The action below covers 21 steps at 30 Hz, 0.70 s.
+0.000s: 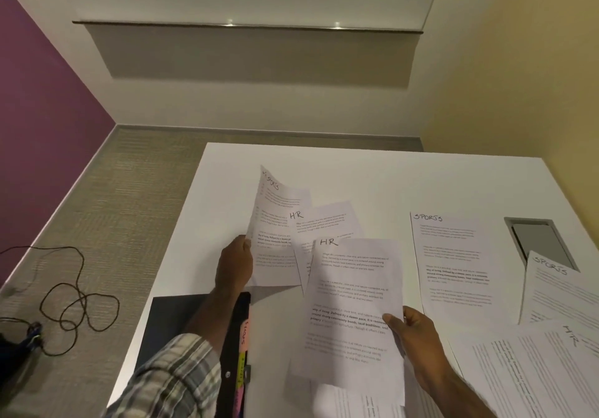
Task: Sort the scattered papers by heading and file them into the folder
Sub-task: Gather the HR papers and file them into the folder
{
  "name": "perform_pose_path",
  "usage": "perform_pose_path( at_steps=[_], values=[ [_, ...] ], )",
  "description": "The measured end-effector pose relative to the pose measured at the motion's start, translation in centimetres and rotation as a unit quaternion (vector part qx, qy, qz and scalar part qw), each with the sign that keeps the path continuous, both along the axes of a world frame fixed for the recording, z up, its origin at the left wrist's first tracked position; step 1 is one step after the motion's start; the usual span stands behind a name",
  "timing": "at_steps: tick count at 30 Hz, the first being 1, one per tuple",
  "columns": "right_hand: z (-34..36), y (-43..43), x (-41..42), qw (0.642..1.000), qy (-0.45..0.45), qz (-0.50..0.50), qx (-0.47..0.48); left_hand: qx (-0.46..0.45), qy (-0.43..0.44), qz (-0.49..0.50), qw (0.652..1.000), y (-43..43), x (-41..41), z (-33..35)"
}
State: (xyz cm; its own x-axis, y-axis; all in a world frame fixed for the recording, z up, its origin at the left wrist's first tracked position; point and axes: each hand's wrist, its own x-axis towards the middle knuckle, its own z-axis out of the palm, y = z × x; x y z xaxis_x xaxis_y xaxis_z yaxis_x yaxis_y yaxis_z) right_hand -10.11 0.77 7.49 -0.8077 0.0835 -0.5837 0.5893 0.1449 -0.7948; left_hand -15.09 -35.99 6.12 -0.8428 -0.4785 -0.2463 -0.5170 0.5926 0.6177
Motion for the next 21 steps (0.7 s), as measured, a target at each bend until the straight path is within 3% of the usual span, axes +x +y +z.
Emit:
perform_pose_path(
  at_steps=[8, 13, 17, 21],
  values=[
    [0.9, 0.6, 0.5, 1.000, 0.023, -0.013, 0.003, -0.031, 0.077, 0.067, 0.994, -1.6, 4.2, 7.4],
    [1.8, 1.0, 0.8, 0.999, 0.033, -0.010, -0.014, -0.009, 0.110, 0.171, 0.979, -4.1, 7.6, 11.4],
    [2.7, 0.9, 0.6, 0.999, 0.043, 0.001, -0.023, 0.118, 0.111, 0.192, 0.968, -4.0, 10.7, 13.0],
    [3.8, 0.3, 0.4, 0.997, 0.042, 0.021, -0.069, 0.239, 0.042, 0.151, 0.958, -1.7, 12.1, 11.1]
  ],
)
